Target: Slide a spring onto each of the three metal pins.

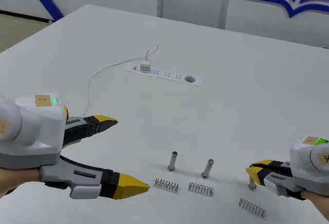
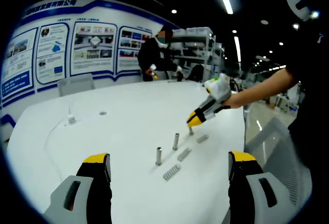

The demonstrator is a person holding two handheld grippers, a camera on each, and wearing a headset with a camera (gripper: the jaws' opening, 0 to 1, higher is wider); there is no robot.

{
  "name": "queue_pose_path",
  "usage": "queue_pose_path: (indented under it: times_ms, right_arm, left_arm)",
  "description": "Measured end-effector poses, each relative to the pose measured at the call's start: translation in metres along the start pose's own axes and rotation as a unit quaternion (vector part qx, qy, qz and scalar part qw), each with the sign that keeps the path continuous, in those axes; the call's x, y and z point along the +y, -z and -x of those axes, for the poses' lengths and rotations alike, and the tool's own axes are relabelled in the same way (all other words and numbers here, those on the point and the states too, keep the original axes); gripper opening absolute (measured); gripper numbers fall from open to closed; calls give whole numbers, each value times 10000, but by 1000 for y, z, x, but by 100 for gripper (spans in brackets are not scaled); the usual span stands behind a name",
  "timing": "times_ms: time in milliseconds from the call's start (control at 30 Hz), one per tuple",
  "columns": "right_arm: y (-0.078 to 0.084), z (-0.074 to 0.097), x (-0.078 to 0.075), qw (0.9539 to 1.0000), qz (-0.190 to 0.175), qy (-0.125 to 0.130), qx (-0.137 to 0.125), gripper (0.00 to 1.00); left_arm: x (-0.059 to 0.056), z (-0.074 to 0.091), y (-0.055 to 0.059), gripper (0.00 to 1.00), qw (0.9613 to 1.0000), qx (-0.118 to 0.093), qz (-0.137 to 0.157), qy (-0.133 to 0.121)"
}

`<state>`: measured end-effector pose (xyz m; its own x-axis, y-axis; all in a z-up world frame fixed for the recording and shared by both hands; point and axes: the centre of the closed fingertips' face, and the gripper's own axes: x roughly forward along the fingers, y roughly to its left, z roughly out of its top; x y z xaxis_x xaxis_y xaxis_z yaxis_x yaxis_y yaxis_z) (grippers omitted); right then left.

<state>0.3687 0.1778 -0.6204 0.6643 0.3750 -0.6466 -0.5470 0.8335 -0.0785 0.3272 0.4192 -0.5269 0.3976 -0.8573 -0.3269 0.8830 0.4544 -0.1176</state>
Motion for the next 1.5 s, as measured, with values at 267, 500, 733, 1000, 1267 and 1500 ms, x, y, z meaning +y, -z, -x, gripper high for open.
queue_pose_path:
  times_ms: [267,500,733,1000,1267,1500]
  right_arm:
    - [-1,4,3,9990,-238,37,-379,7]
    - [2,4,8,9983,-304,81,-498,8]
    - [4,5,5,9991,-132,162,-362,8]
    - [2,2,5,9994,-48,172,-282,8]
    - [-9,10,-3,9977,-200,283,-582,13]
    - [-11,21,-14,9964,-333,322,-707,15]
  left_arm:
    - [-1,-2,-7,98,9999,-88,-11,-61]
    - [-8,-3,-3,99,10000,-21,17,66]
    - [-10,-4,-4,99,10000,-25,18,73]
    - [-12,-5,-3,99,10000,-14,13,83]
    - [-12,-2,-2,99,10000,-20,38,53]
    - [-12,-3,-2,99,10000,-14,46,59]
